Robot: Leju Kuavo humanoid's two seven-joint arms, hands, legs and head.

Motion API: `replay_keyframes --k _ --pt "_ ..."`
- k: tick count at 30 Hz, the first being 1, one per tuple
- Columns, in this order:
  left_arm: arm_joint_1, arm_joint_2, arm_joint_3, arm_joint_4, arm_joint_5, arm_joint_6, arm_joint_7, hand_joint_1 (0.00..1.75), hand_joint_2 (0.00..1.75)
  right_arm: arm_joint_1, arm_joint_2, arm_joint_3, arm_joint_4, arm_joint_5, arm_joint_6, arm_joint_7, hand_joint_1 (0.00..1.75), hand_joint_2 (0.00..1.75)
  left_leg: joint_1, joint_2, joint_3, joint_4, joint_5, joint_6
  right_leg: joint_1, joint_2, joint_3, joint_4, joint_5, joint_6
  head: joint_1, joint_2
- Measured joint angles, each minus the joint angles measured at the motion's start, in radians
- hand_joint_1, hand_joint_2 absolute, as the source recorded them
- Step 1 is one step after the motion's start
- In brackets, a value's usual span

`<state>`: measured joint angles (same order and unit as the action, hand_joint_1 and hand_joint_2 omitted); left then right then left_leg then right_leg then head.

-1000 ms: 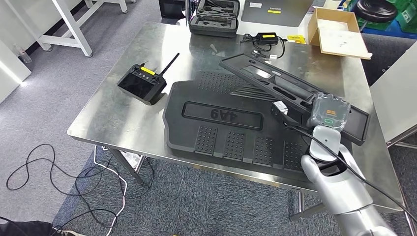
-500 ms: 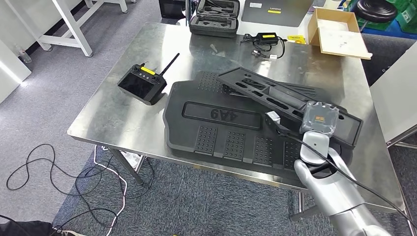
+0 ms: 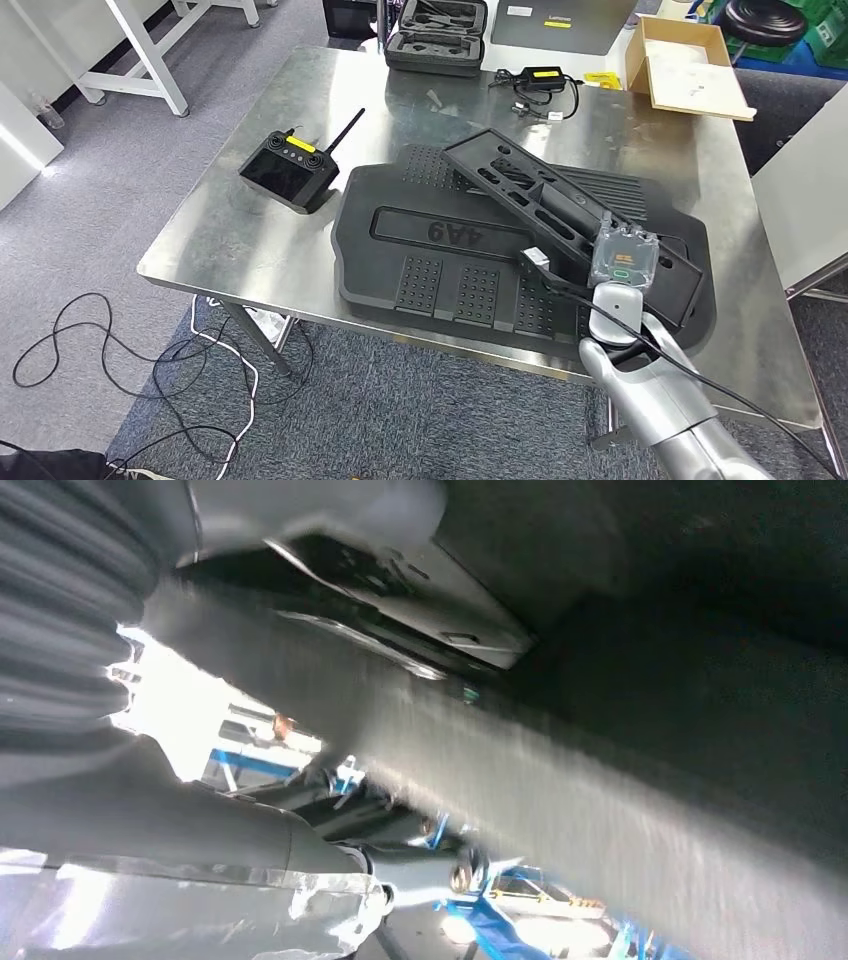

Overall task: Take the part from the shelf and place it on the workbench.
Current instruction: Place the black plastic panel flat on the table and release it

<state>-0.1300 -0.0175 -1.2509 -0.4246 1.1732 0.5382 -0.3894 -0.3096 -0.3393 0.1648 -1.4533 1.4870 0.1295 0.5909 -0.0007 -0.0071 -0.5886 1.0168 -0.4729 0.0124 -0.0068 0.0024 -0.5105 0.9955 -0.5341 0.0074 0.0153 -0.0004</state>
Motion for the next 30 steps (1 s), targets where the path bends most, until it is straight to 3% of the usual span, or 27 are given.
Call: replay_keyframes --k 7,21,27,30 --pt "0.009 0.0 0.0 0.0 0.021 0.0 -0.018 0.0 0.0 -0.04 0.002 0.035 -0.02 -0.039 -0.023 0.0 0.0 0.0 0.0 0.0 0.002 0.0 0.0 0.0 0.0 0.0 0.002 0.0 0.0 0.0 0.0 0.0" --pt "0.014 0.0 0.0 0.0 0.039 0.0 -0.024 0.0 0.0 -0.099 0.002 0.108 -0.102 -0.112 0.044 0.0 0.0 0.0 0.0 0.0 0.003 0.0 0.0 0.0 0.0 0.0 0.003 0.0 0.0 0.0 -0.001 0.0" --pt "0.015 0.0 0.0 0.0 0.064 0.001 -0.03 0.0 0.0 -0.118 0.004 0.132 -0.178 -0.204 0.267 0.0 0.0 0.0 0.0 0.0 0.003 0.0 0.0 0.0 0.0 0.0 0.003 0.0 0.0 0.0 -0.001 0.0" --pt "0.015 0.0 0.0 0.0 0.08 -0.005 -0.036 0.0 0.0 -0.135 0.007 0.142 -0.249 -0.325 0.501 0.0 0.0 0.0 0.0 0.0 0.003 0.0 0.0 0.0 0.0 0.0 0.003 0.0 0.0 0.0 -0.001 0.0"
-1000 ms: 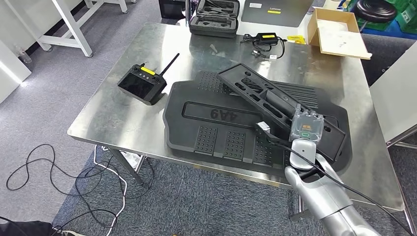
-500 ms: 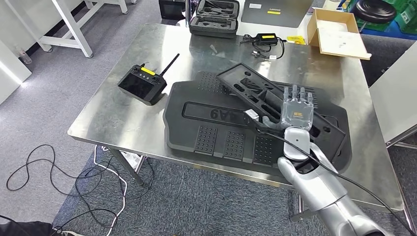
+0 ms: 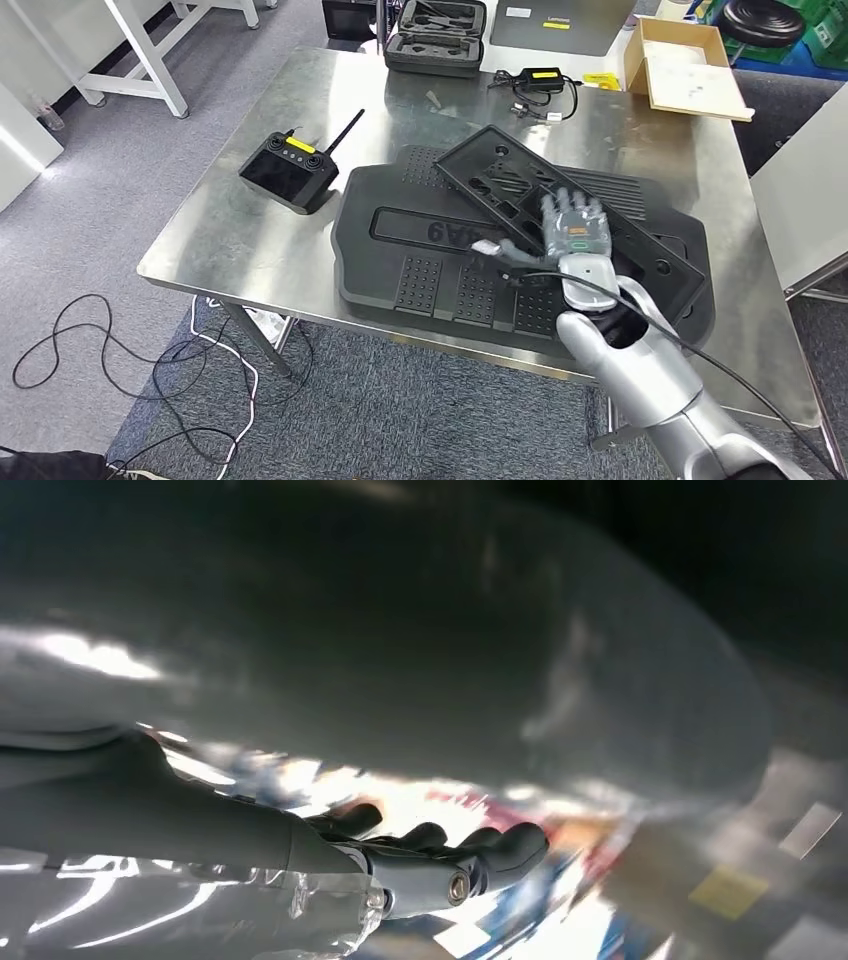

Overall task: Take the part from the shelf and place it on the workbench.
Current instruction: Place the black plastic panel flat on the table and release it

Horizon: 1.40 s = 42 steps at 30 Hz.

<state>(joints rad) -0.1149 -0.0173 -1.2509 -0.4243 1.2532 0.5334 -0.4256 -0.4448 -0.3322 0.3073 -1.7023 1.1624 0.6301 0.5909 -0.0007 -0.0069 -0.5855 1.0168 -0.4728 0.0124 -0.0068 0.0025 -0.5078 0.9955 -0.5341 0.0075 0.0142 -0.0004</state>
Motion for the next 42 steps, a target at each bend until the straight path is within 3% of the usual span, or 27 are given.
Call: replay_keyframes --k 3,8,10,12,14,16,18,19,22,29,39,42 --pt "0.0 0.0 0.0 0.0 0.006 -0.005 -0.002 0.0 0.0 -0.009 0.004 0.009 -0.059 -0.07 0.127 0.0 0.0 0.0 0.0 -0.001 0.0 0.0 0.0 0.0 0.0 -0.001 0.0 0.0 0.0 0.0 0.0 0.0" --pt "0.0 0.001 0.0 0.001 0.011 -0.006 -0.003 0.0 0.0 -0.019 0.005 0.016 -0.113 -0.111 0.126 0.0 0.0 0.0 0.0 0.0 0.0 0.0 0.0 0.0 0.0 -0.001 0.0 0.0 0.0 0.0 -0.001 0.0" --pt "0.0 0.001 -0.002 0.002 0.014 -0.005 -0.007 0.0 0.0 -0.019 0.004 0.021 -0.144 -0.134 0.056 0.0 0.0 0.0 0.0 0.0 0.0 0.0 0.0 0.0 0.0 -0.001 0.0 0.0 0.0 0.0 -0.001 0.0" --pt "0.001 0.002 -0.004 0.003 0.014 -0.001 -0.012 0.0 0.0 -0.017 0.002 0.025 -0.186 -0.125 -0.122 0.0 0.0 0.0 0.0 0.0 0.0 0.0 0.0 0.0 0.0 -0.001 0.0 0.0 0.0 0.0 -0.001 0.0" --pt "0.0 0.002 -0.007 0.003 0.003 0.002 -0.01 0.0 0.0 -0.007 -0.008 0.025 -0.222 -0.07 -0.384 0.0 0.0 0.87 0.0 0.0 0.001 0.0 0.0 0.0 0.0 -0.001 0.0 -0.001 0.0 0.0 -0.002 0.0" --pt "-0.004 0.002 -0.014 0.003 -0.022 0.003 0.006 0.0 0.0 0.023 -0.033 0.025 -0.252 0.029 -0.707 0.0 0.0 1.75 0.0 -0.001 0.002 0.0 0.0 0.0 0.0 -0.001 0.0 -0.001 0.0 0.0 -0.002 0.0" --pt "-0.012 0.002 -0.025 0.003 -0.046 0.003 0.027 0.0 0.0 0.064 -0.068 0.024 -0.279 0.141 -1.003 0.0 0.0 1.75 0.0 0.0 0.002 0.0 -0.001 -0.001 0.0 0.0 0.001 -0.001 -0.001 0.0 -0.002 0.0" --pt "-0.017 0.002 -0.029 0.003 -0.054 0.003 0.035 0.0 0.0 0.082 -0.084 0.024 -0.289 0.187 -1.107 0.0 0.0 1.75 0.0 0.001 0.002 0.0 -0.002 -0.001 0.0 0.001 0.001 -0.001 0.0 0.0 -0.002 0.0" --pt "-0.029 0.002 -0.034 0.003 -0.065 0.004 0.043 0.0 0.0 0.116 -0.116 0.023 -0.304 0.264 -1.267 0.0 0.0 1.75 0.0 0.004 0.004 0.0 -0.002 -0.001 0.0 0.004 0.002 -0.001 0.0 0.0 -0.002 0.0" --pt "-0.03 0.002 -0.04 0.003 -0.08 0.009 0.04 0.0 0.0 0.144 -0.127 0.019 -0.358 0.292 -1.319 -0.042 0.0 1.75 0.0 0.003 0.005 0.0 -0.002 -0.002 0.0 0.003 0.003 -0.001 0.0 0.0 -0.002 0.0" --pt "-0.028 0.002 -0.04 0.003 -0.079 0.026 0.031 0.0 0.0 0.214 -0.043 -0.066 -0.409 0.133 -1.32 -0.288 0.0 1.75 0.001 0.003 0.005 0.0 -0.002 -0.002 0.0 0.002 0.004 -0.001 -0.001 0.0 -0.002 0.0" --pt "-0.026 0.002 -0.04 0.004 -0.078 0.032 0.028 0.0 0.0 0.233 -0.001 -0.094 -0.411 0.066 -1.321 -0.403 0.0 1.75 0.001 0.003 0.005 0.0 -0.002 -0.002 0.0 0.002 0.004 -0.001 -0.001 0.0 -0.002 0.0"
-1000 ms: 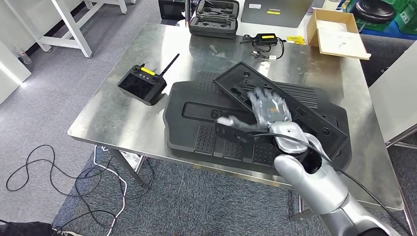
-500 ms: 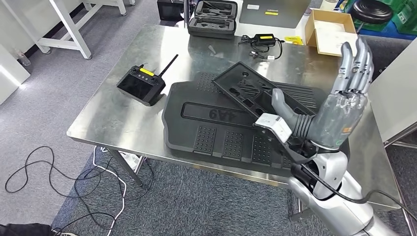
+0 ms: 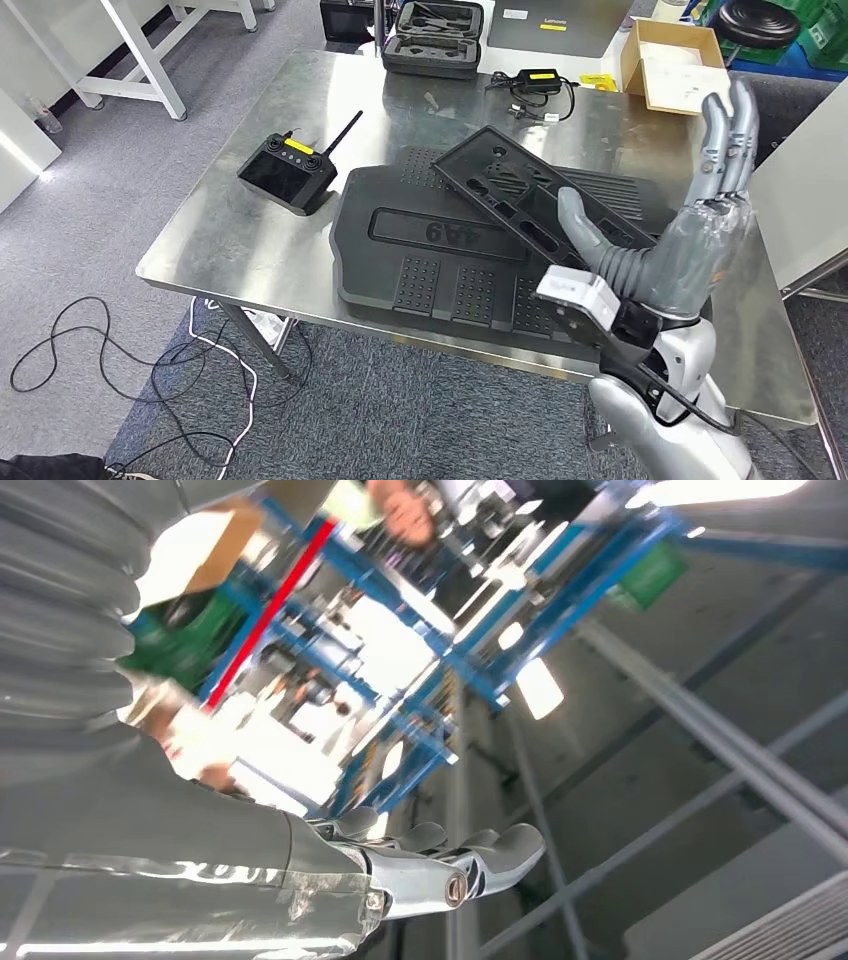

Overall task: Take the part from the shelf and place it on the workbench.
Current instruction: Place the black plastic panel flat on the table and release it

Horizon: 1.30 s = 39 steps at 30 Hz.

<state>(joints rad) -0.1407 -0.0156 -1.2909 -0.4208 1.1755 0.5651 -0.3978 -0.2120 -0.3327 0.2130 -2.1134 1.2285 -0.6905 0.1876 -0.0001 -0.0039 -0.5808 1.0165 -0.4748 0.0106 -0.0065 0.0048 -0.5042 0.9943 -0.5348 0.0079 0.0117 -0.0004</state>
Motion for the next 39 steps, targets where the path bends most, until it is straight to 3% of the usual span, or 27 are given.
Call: replay_keyframes --k 6,13,18,20,22,24,25,26,27,30,32,35,37,39 --pt "0.005 0.0 0.0 0.0 0.008 0.019 -0.008 0.0 0.0 0.039 0.112 -0.084 0.0 -0.129 0.0 -0.228 0.0 1.75 -0.001 0.0 0.0 0.001 0.0 0.0 0.0 0.0 0.0 0.0 0.0 0.0 -0.001 0.0" --pt "0.007 0.0 0.0 0.005 0.01 0.038 -0.008 0.0 0.0 0.088 0.231 -0.175 0.0 -0.227 -0.001 -0.377 0.0 1.75 -0.006 0.0 0.0 0.003 -0.002 0.003 -0.005 0.0 0.0 -0.001 0.0 0.002 -0.001 0.0" --pt "0.007 0.0 0.0 0.006 0.016 0.041 -0.008 0.0 0.0 0.116 0.316 -0.228 0.0 -0.302 -0.001 -0.5 0.0 1.75 -0.011 0.0 0.0 0.005 -0.006 0.011 -0.01 0.0 0.002 -0.004 -0.001 0.01 -0.003 0.0" --pt "0.007 -0.001 0.0 0.007 0.019 0.042 -0.008 0.0 0.0 0.127 0.351 -0.253 0.0 -0.338 -0.001 -0.562 0.0 1.75 -0.004 0.002 0.004 -0.006 0.0 0.016 -0.009 0.0 0.003 0.002 -0.009 0.015 -0.003 0.0" --pt "0.008 -0.001 0.0 0.007 0.021 0.044 -0.008 0.0 0.0 0.136 0.382 -0.277 0.0 -0.362 -0.002 -0.608 0.0 1.75 0.003 0.006 0.01 -0.018 0.007 0.023 -0.009 0.0 -0.022 0.064 -0.053 0.019 0.003 0.0" --pt "0.009 -0.001 0.0 0.007 0.025 0.045 -0.009 0.0 0.0 0.147 0.409 -0.299 0.0 -0.38 -0.002 -0.636 0.0 1.75 0.004 0.007 0.011 -0.02 0.008 0.025 -0.01 -0.001 -0.082 0.192 -0.119 0.023 0.009 0.0" --pt "0.01 -0.001 0.0 0.007 0.027 0.047 -0.009 0.0 0.0 0.154 0.422 -0.31 0.001 -0.388 -0.002 -0.647 0.0 1.75 0.004 0.008 0.01 -0.019 0.008 0.024 -0.012 -0.001 -0.11 0.247 -0.135 0.025 0.011 0.0" --pt "0.011 -0.002 0.0 0.007 0.03 0.048 -0.01 0.0 0.0 0.163 0.436 -0.323 0.002 -0.397 -0.002 -0.657 0.0 1.75 0.004 0.008 0.01 -0.017 0.007 0.024 -0.013 -0.001 -0.123 0.271 -0.13 0.028 0.012 0.0" --pt "0.012 -0.002 0.0 0.008 0.033 0.049 -0.011 0.0 0.0 0.171 0.449 -0.335 0.004 -0.406 -0.002 -0.665 0.0 1.75 0.006 0.007 0.01 -0.015 0.006 0.022 -0.016 -0.001 -0.117 0.253 -0.102 0.029 0.013 0.0" --pt "0.014 -0.002 0.0 0.008 0.038 0.054 -0.012 0.0 0.0 0.185 0.486 -0.368 0.007 -0.428 -0.002 -0.688 0.0 1.75 0.011 0.006 0.008 -0.003 -0.001 0.007 -0.02 -0.001 -0.04 0.075 -0.003 0.03 0.019 0.0" --pt "0.013 -0.002 0.0 0.009 0.039 0.056 -0.013 0.0 0.0 0.193 0.506 -0.384 0.009 -0.437 -0.003 -0.702 0.0 1.75 0.009 0.005 0.005 0.003 -0.001 -0.007 -0.015 0.002 -0.022 0.026 0.01 0.022 0.02 0.0" --pt "0.014 -0.001 0.001 0.009 0.04 0.057 -0.014 0.0 0.0 0.2 0.531 -0.403 0.011 -0.442 -0.003 -0.71 0.0 1.75 0.01 0.004 0.0 0.01 -0.003 -0.027 -0.014 0.004 -0.034 0.023 0.019 -0.001 0.013 0.0" --pt "0.015 -0.001 0.001 0.009 0.04 0.057 -0.014 0.0 0.0 0.202 0.547 -0.412 0.012 -0.442 -0.003 -0.713 0.0 1.75 0.013 0.004 -0.023 0.068 -0.054 -0.038 -0.017 0.001 -0.043 0.018 0.029 -0.017 0.002 0.0" --pt "0.015 -0.001 0.001 0.009 0.041 0.057 -0.015 0.0 0.0 0.204 0.559 -0.42 0.014 -0.442 -0.003 -0.716 0.0 1.75 0.014 0.004 -0.067 0.192 -0.134 -0.045 -0.015 -0.003 -0.053 0.019 0.037 -0.025 -0.01 0.0"
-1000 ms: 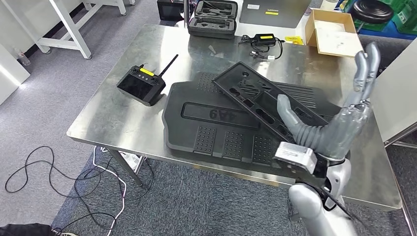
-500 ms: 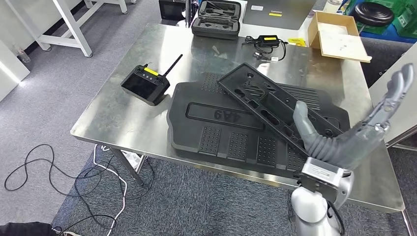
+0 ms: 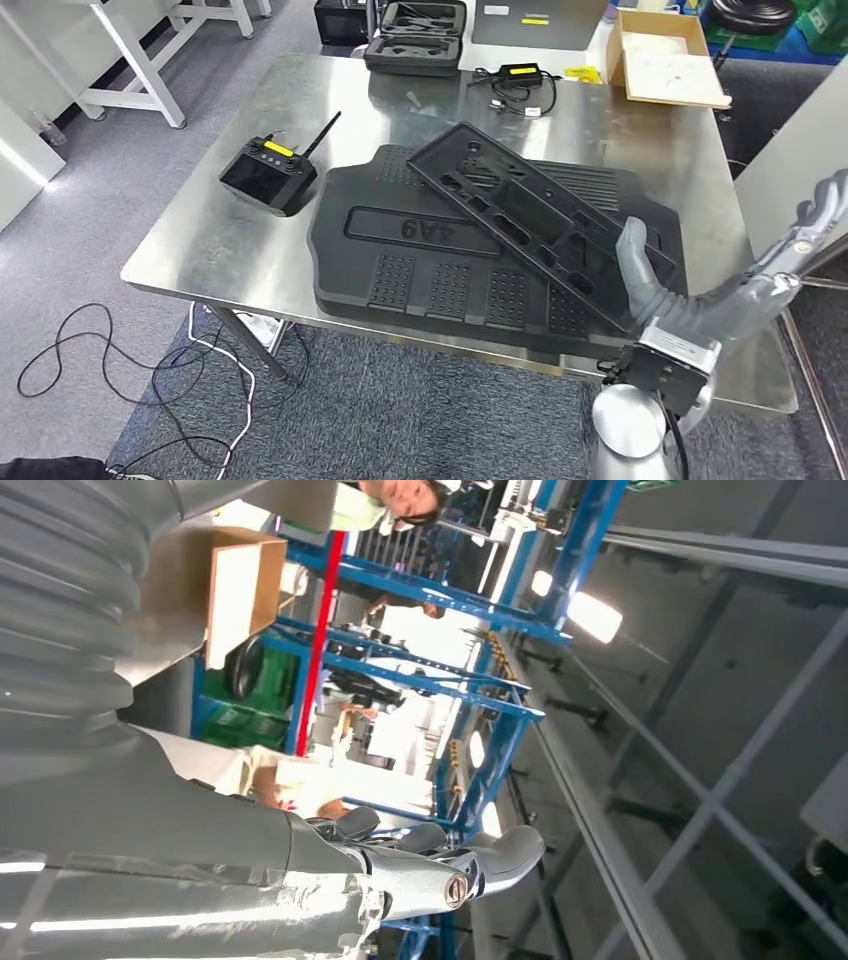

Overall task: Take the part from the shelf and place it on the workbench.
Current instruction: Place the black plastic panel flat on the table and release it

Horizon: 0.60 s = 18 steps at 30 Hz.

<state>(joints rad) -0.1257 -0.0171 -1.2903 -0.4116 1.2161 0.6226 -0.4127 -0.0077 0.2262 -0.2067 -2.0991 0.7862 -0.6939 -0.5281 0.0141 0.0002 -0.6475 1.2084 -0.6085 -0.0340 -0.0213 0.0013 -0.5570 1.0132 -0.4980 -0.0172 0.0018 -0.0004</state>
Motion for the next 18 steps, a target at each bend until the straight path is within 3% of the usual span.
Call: replay_keyframes --k 1,2,3,5,7,8,11,13,16,17,18 --pt "0.001 0.0 0.0 0.0 0.0 0.0 0.0 0.0 0.0 0.002 0.005 -0.004 0.002 0.0 0.0 -0.001 0.0 1.75 0.0 0.0 -0.017 0.057 -0.026 -0.002 0.002 -0.002 -0.005 0.001 0.003 -0.001 -0.003 0.0" --pt "0.002 0.0 0.0 0.0 0.0 0.0 0.0 0.0 0.0 0.003 0.009 -0.008 0.003 0.0 0.0 -0.002 0.0 1.75 0.0 0.0 -0.021 0.088 -0.035 -0.002 0.003 -0.003 -0.009 0.001 0.007 -0.002 -0.004 0.0" --pt "0.003 0.0 0.0 0.0 0.0 0.0 0.0 0.0 0.0 0.004 0.012 -0.011 0.005 0.0 0.0 -0.002 0.0 1.75 0.0 0.0 -0.008 0.081 -0.024 -0.001 0.004 -0.003 -0.013 0.002 0.009 -0.001 -0.005 0.0" --pt "0.004 0.0 0.0 0.0 0.001 0.001 -0.001 0.0 0.0 0.004 0.018 -0.016 0.007 0.0 0.0 -0.004 0.0 1.75 -0.001 0.0 0.07 -0.037 0.032 0.006 0.005 -0.003 -0.017 0.004 0.014 0.004 -0.006 0.0" --pt "0.004 0.0 0.0 0.0 0.002 0.002 -0.002 0.0 0.0 0.004 0.024 -0.019 0.007 -0.001 -0.001 -0.007 0.0 1.75 -0.004 -0.001 0.141 -0.166 0.07 0.015 0.007 -0.003 -0.02 0.007 0.018 0.011 -0.007 0.0" --pt "0.004 0.0 0.0 0.0 0.003 0.002 -0.003 0.0 0.0 0.003 0.027 -0.022 0.007 -0.001 -0.001 -0.011 0.0 1.75 -0.006 -0.001 0.155 -0.197 0.076 0.018 0.008 -0.003 -0.022 0.008 0.022 0.016 -0.007 0.0" --pt "0.004 0.0 0.0 0.0 0.008 0.003 -0.004 0.0 0.0 0.004 0.036 -0.03 0.007 -0.006 -0.001 -0.021 0.0 1.75 -0.006 0.001 0.148 -0.211 0.085 0.033 0.008 -0.002 -0.026 0.009 0.026 0.033 -0.007 0.0" --pt "0.003 0.0 0.0 0.001 0.009 0.003 -0.005 0.0 0.0 0.006 0.037 -0.035 0.007 -0.013 -0.001 -0.026 0.0 1.75 -0.003 0.005 0.136 -0.217 0.099 0.051 0.007 -0.002 -0.046 0.052 -0.018 0.041 -0.002 0.0" --pt "0.005 0.0 0.001 0.003 0.011 0.003 -0.007 0.0 0.0 0.014 0.038 -0.043 0.008 -0.019 -0.001 -0.026 0.0 1.75 -0.007 0.008 0.11 -0.215 0.115 0.064 0.006 -0.002 -0.109 0.232 -0.133 0.048 0.005 0.0" --pt "0.005 0.0 0.001 0.003 0.011 0.003 -0.008 0.0 0.0 0.017 0.039 -0.045 0.008 -0.019 -0.001 -0.025 0.0 1.75 -0.008 0.008 0.101 -0.213 0.119 0.064 0.006 -0.002 -0.117 0.272 -0.147 0.049 0.006 0.0" --pt "0.005 0.0 0.001 0.003 0.012 0.003 -0.009 0.0 0.0 0.019 0.039 -0.047 0.008 -0.018 -0.001 -0.023 0.0 1.75 -0.009 0.008 0.093 -0.21 0.122 0.064 0.006 -0.002 -0.107 0.277 -0.14 0.049 0.006 0.0"
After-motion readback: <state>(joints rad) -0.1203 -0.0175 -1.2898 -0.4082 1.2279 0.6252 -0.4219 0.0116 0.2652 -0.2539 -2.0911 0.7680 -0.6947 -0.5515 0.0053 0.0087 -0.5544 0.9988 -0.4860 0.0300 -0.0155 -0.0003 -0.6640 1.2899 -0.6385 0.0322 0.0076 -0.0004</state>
